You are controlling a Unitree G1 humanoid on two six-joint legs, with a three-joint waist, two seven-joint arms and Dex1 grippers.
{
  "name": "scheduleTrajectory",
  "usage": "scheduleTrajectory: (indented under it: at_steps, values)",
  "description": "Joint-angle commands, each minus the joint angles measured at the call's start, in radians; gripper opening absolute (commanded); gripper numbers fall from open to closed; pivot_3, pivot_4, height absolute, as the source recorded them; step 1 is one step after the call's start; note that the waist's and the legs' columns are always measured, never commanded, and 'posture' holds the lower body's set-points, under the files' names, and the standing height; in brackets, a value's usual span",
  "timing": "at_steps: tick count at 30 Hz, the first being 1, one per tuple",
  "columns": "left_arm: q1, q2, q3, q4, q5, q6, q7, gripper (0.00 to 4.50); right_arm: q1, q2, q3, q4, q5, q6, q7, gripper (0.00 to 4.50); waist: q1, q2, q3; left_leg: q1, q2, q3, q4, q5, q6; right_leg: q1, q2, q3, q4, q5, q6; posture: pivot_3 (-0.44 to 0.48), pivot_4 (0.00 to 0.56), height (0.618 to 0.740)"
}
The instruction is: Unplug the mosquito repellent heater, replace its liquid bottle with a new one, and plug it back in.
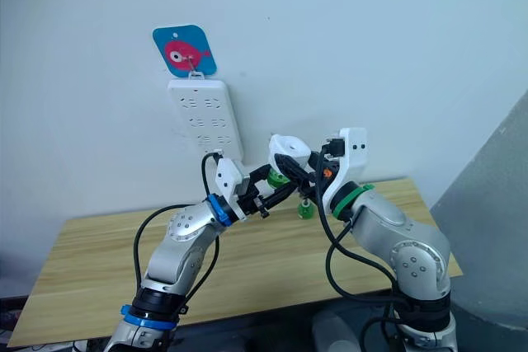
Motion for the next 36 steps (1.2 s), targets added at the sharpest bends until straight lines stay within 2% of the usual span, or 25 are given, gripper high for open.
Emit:
scheduleTrajectory:
  at_steps: [1, 4, 9, 12, 17, 20, 23, 26, 36]
  values:
    - [-0.022, -0.007, -0.008, -0.012, 0.015, -0.029, 0.01, 3.57, -0.022, 0.025, 0.013, -0.026, 0.011, -0.037, 0.017, 2.97, 0.0, 0.0, 0.0, 0.0, 0.0, 0.0, 0.0, 0.0, 0.0, 0.0, 0.0, 0.0, 0.0, 0.0, 0.0, -0.265, 0.068, 0.733]
    - [-0.018, 0.001, -0.017, -0.016, 0.011, -0.011, -0.005, 4.48, -0.022, 0.03, 0.014, -0.024, 0.003, -0.046, 0.018, 2.97, 0.0, 0.0, 0.0, 0.0, 0.0, 0.0, 0.0, 0.0, 0.0, 0.0, 0.0, 0.0, 0.0, 0.0, 0.0, -0.265, 0.069, 0.733]
    - [-0.007, 0.039, 0.007, -0.027, -0.007, 0.023, -0.023, 4.49, -0.025, 0.027, 0.009, -0.023, -0.007, -0.057, 0.024, 2.97, 0.0, 0.0, 0.0, 0.0, 0.0, 0.0, 0.0, 0.0, 0.0, 0.0, 0.0, 0.0, 0.0, 0.0, 0.0, -0.268, 0.069, 0.733]
    - [0.021, 0.111, 0.054, -0.047, -0.033, 0.071, -0.044, 4.49, -0.036, 0.006, 0.003, -0.027, -0.028, -0.066, 0.033, 2.97, -0.003, 0.0, 0.0, 0.0, 0.0, 0.0, -0.001, 0.0, 0.0, 0.0, 0.0, 0.0, 0.0, 0.0, 0.0, -0.271, 0.069, 0.733]
    - [0.12, 0.247, 0.197, -0.13, -0.117, 0.137, -0.065, 4.49, -0.058, -0.093, 0.011, -0.054, -0.105, -0.077, 0.079, 2.97, -0.004, 0.0, 0.0, 0.0, 0.001, 0.001, -0.004, 0.0, 0.0, -0.002, 0.0, 0.001, 0.0, -0.001, -0.001, -0.27, 0.078, 0.733]
    - [0.21, 0.296, 0.317, -0.208, -0.178, 0.179, -0.046, 4.49, -0.061, -0.153, 0.023, -0.079, -0.134, -0.079, 0.122, 2.97, -0.002, 0.0, 0.0, 0.0, 0.001, 0.001, -0.006, 0.0, 0.0, -0.003, 0.0, 0.0, -0.001, -0.001, -0.002, -0.262, 0.085, 0.733]
    - [0.245, 0.316, 0.4, -0.24, -0.195, 0.202, 0.006, 4.49, -0.056, -0.178, 0.03, -0.093, -0.147, -0.083, 0.145, 2.97, 0.001, 0.0, 0.0, 0.0, 0.002, 0.001, -0.009, 0.0, 0.0, -0.003, -0.001, 0.0, -0.002, -0.001, -0.002, -0.251, 0.088, 0.733]
    - [0.201, 0.333, 0.438, -0.196, -0.178, 0.213, 0.05, 4.49, -0.05, -0.185, 0.033, -0.101, -0.156, -0.081, 0.159, 2.97, 0.01, 0.0, 0.001, 0.001, 0.001, 0.0, -0.009, 0.0, 0.0, -0.003, 0.0, -0.001, -0.002, -0.001, -0.002, -0.231, 0.092, 0.733]
    - [-0.047, 0.389, 0.4, 0.083, -0.149, 0.251, 0.026, 4.49, -0.038, -0.211, 0.08, -0.141, -0.181, -0.067, 0.189, 2.97, 0.028, 0.0, 0.002, 0.001, 0.001, 0.001, -0.009, 0.0, 0.0, -0.004, 0.0, -0.001, -0.002, -0.001, -0.002, -0.243, 0.101, 0.733]
